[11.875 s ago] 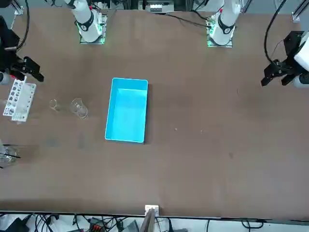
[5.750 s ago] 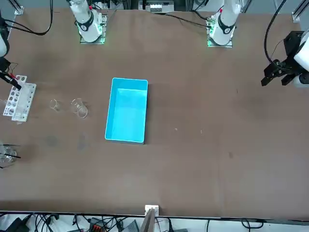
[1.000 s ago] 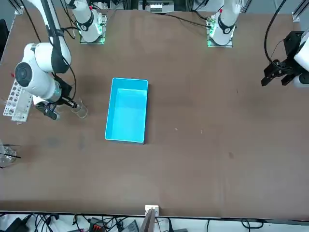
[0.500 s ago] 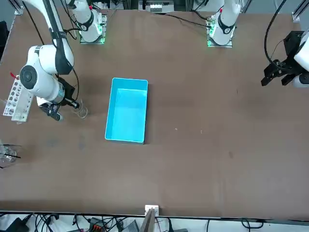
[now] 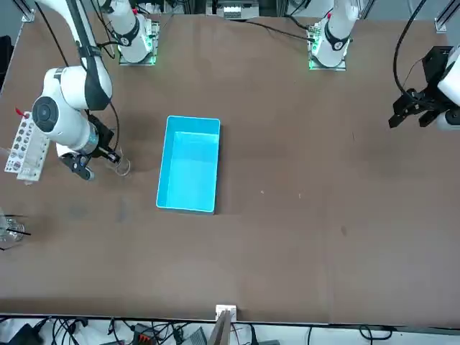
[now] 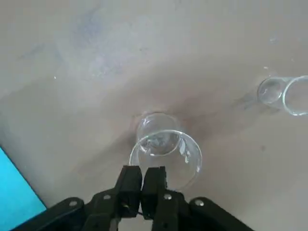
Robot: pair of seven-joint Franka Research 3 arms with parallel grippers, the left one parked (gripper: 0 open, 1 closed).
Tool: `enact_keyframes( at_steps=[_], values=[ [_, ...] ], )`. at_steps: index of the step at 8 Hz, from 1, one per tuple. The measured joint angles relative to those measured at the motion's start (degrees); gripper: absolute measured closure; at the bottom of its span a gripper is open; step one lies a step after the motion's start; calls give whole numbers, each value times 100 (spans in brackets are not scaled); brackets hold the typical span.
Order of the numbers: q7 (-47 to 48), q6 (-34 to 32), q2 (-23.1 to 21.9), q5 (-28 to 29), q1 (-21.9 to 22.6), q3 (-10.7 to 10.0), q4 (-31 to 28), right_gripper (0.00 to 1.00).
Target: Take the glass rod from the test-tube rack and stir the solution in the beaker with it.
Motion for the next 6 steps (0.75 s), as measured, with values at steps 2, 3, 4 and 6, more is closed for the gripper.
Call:
enact_keyframes(
  at_steps=[2,3,4,6],
  values=[
    [1,156,0,-15,-6,-32,1,95],
    [1,203,-1,-23,-13,-55,1,95],
    [2,217,-3,-113,-37,-77,2,95],
    [5,215,-4,-324,-132,-89,-26,95]
  ],
)
